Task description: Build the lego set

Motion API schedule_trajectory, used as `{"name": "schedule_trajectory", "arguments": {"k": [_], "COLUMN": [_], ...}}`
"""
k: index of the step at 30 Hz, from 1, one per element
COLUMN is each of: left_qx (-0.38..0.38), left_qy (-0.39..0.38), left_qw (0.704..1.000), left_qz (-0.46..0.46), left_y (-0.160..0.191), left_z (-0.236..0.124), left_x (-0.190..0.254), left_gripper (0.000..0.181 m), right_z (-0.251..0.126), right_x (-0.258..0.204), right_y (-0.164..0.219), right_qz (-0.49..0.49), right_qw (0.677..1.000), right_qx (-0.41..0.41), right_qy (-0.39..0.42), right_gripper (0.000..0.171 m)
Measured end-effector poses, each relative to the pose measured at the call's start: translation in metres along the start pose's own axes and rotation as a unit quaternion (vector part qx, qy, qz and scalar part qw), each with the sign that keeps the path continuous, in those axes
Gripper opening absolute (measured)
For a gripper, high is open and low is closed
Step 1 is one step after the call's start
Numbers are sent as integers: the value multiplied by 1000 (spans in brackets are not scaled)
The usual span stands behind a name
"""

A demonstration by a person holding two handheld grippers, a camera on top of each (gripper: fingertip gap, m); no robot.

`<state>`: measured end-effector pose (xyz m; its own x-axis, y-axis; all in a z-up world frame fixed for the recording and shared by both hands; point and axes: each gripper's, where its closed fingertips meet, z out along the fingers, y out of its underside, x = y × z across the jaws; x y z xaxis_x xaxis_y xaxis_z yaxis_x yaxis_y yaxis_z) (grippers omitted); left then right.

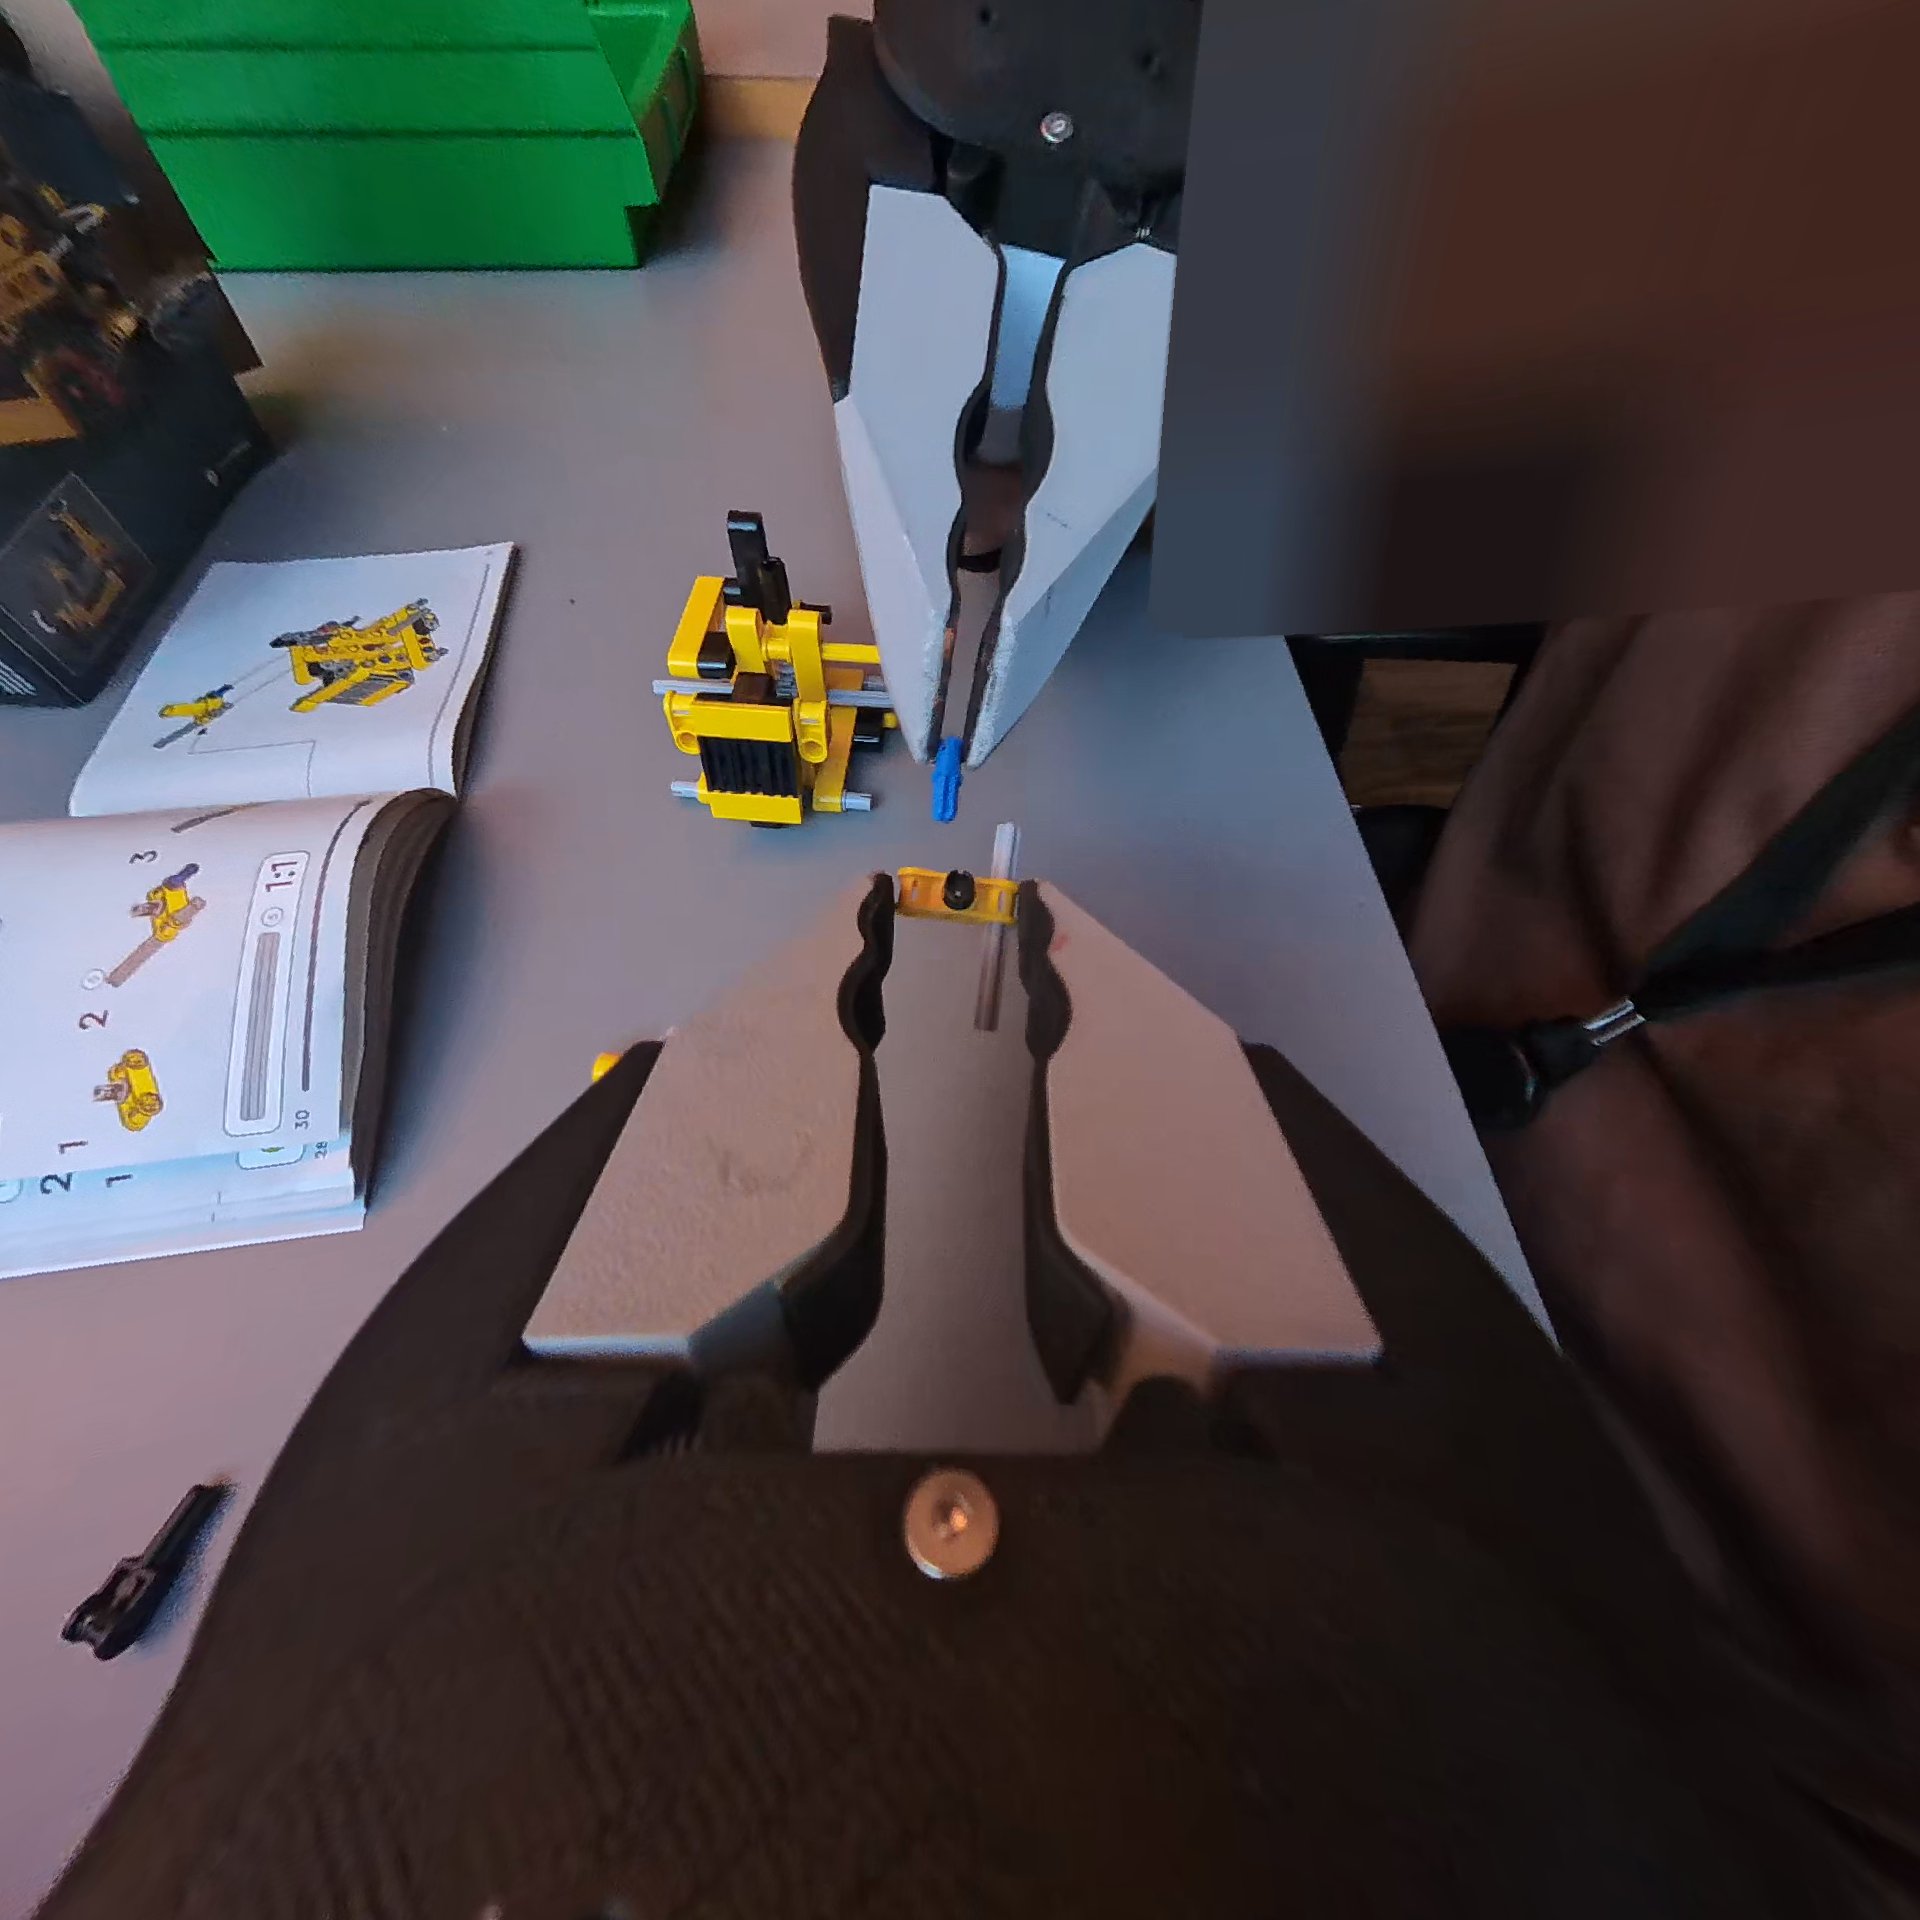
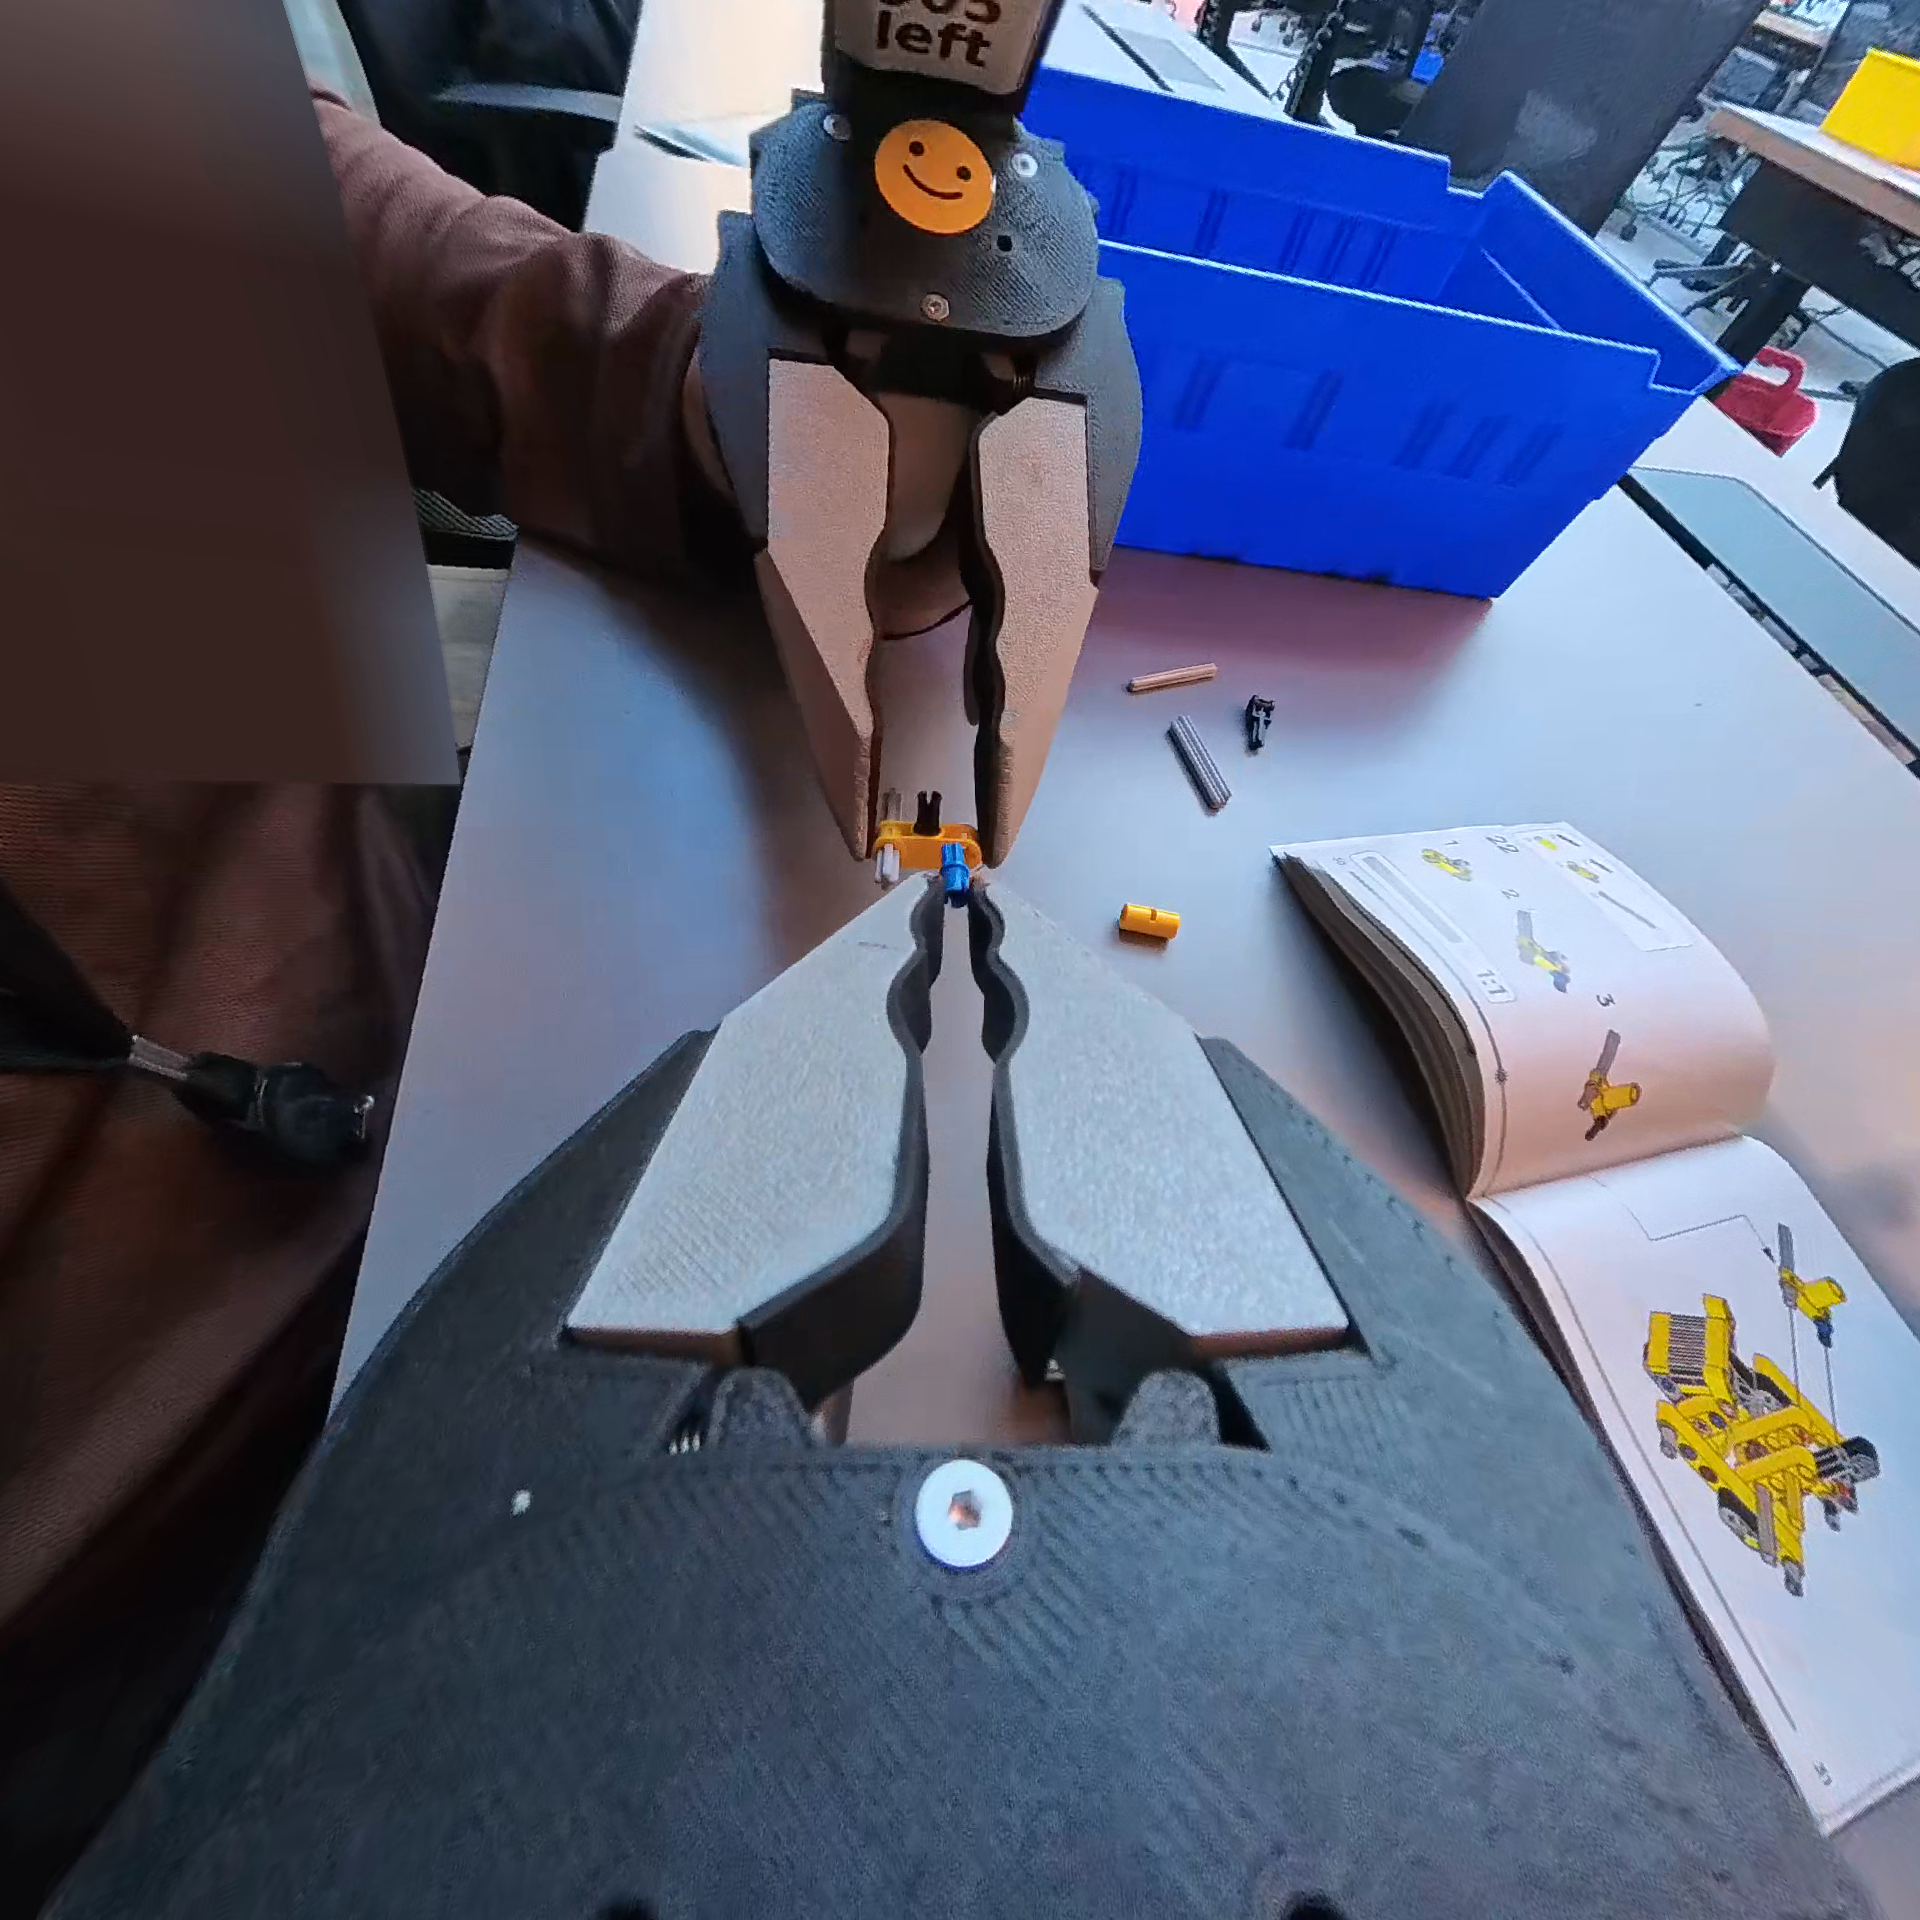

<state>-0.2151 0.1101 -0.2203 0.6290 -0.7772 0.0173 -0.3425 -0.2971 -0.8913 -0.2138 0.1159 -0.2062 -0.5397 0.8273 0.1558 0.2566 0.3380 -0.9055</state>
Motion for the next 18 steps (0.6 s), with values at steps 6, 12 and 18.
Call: {"name": "schedule_trajectory", "arguments": {"k": [6, 12, 18], "left_qx": [-5, -18, -31], "left_qy": [3, 20, 19], "left_qw": [1000, 1000, 999], "left_qz": [4, -13, -20], "left_y": [0, 6, 11], "left_z": [2, 4, 5], "left_x": [3, 6, 5], "left_gripper": [21, 21, 21], "right_z": [3, 9, 13], "right_x": [1, -2, -4], "right_y": [2, 13, 18], "right_qz": [-8, -78, -119], "right_qw": [1000, 996, 990], "right_qx": [-5, -43, -64], "right_qy": [4, 28, 41], "right_gripper": [1, 0, 1]}}
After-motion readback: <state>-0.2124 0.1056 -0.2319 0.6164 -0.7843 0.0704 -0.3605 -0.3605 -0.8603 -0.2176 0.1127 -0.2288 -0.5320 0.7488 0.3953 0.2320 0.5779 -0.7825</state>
